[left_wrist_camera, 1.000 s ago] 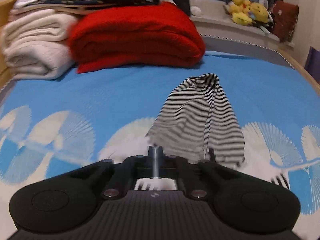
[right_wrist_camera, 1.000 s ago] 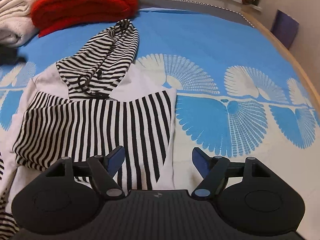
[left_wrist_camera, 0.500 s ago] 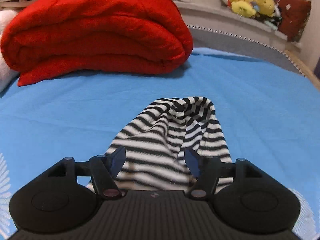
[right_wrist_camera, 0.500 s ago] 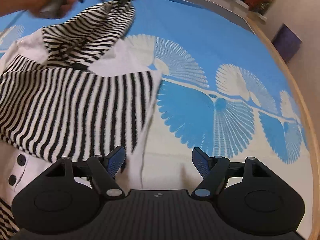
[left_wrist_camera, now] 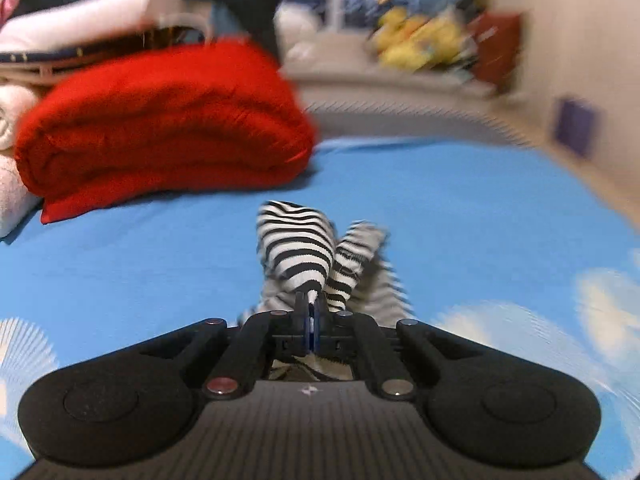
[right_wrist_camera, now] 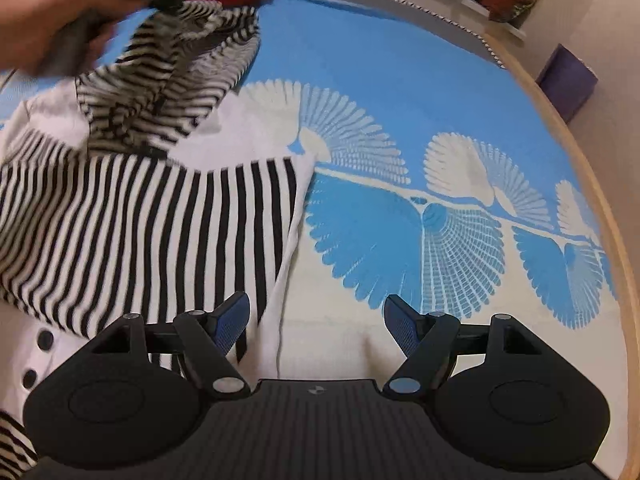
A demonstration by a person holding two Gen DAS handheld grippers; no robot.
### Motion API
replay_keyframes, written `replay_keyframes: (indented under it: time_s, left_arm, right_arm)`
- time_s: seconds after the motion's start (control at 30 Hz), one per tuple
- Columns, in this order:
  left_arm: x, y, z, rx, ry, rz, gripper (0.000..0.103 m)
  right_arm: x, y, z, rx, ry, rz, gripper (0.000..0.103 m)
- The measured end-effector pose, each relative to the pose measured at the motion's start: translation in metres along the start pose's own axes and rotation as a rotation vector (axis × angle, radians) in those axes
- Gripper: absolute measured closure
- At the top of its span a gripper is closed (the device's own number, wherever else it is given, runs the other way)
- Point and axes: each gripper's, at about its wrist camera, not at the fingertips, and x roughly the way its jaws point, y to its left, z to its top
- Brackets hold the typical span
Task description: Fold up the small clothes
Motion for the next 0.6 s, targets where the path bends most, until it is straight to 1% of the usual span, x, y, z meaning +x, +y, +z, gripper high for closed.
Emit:
replay_keyframes:
  time_s: [0.03, 0.07, 0.1, 0.13, 0.17, 0.2, 0.23, 0.27, 0.3, 0.33, 0.37, 0.4, 0.43, 0.5, 0.53, 0.6]
  left_arm:
    - [-0.04, 0.001, -0.018, 0.013, -0.018, -0.028, 0.102]
    - [-0.072, 0.002, -0.033, 0.014, -0.013, -0.048, 0.102]
    - [-0.105, 0.007, -0.053, -0.003, 0.019, -0.066, 0.102]
    - [-0.138, 0.013, -0.077, -0.037, 0.092, -0.078, 0.102]
    - [-0.157, 0.017, -0.095, -0.056, 0.158, -0.086, 0.101]
    - [-0.179, 0.022, -0.115, -0.064, 0.253, -0.098, 0.101]
    - [-0.19, 0.025, -0.127, -0.059, 0.339, -0.102, 0.097]
    - [-0.2, 0.03, -0.136, -0.055, 0.414, -0.083, 0.097]
    - [-0.205, 0.037, -0.137, -0.054, 0.446, -0.05, 0.096]
    - [-0.207, 0.045, -0.132, -0.065, 0.45, -0.002, 0.093]
    - [-0.209, 0.054, -0.125, -0.101, 0.437, 0.054, 0.088]
    - [-0.205, 0.068, -0.113, -0.169, 0.399, 0.098, 0.087]
    - [-0.199, 0.078, -0.107, -0.219, 0.369, 0.116, 0.085]
    - [-0.179, 0.092, -0.102, -0.319, 0.365, 0.13, 0.082]
    - [-0.165, 0.097, -0.106, -0.378, 0.378, 0.119, 0.079]
    - [-0.15, 0.103, -0.12, -0.464, 0.419, 0.092, 0.073]
  right_arm:
    - [-0.005, -0.002, 0.002, 0.019, -0.015, 0.003, 0.027]
    - [-0.009, -0.004, 0.003, 0.04, -0.031, 0.002, 0.027]
    - [-0.012, -0.007, 0.004, 0.057, -0.04, -0.001, 0.027]
    - [-0.016, -0.01, 0.005, 0.08, -0.048, -0.004, 0.027]
    - [-0.019, -0.014, 0.006, 0.11, -0.06, -0.006, 0.027]
    - [-0.022, -0.018, 0.006, 0.136, -0.071, -0.009, 0.027]
    - [-0.025, -0.022, 0.007, 0.164, -0.085, -0.012, 0.027]
    - [-0.027, -0.026, 0.007, 0.194, -0.099, -0.016, 0.027]
    - [-0.03, -0.03, 0.008, 0.229, -0.111, -0.018, 0.027]
    - [-0.031, -0.033, 0.008, 0.265, -0.118, -0.016, 0.027]
    - [-0.033, -0.037, 0.007, 0.306, -0.121, -0.006, 0.028]
    - [-0.034, -0.039, 0.007, 0.343, -0.122, 0.009, 0.028]
    - [-0.034, -0.041, 0.006, 0.381, -0.121, 0.03, 0.028]
    - [-0.032, -0.042, 0.005, 0.439, -0.11, 0.078, 0.03]
    - [-0.029, -0.042, 0.005, 0.469, -0.098, 0.104, 0.035]
    - [-0.021, -0.04, 0.003, 0.546, -0.064, 0.172, 0.038]
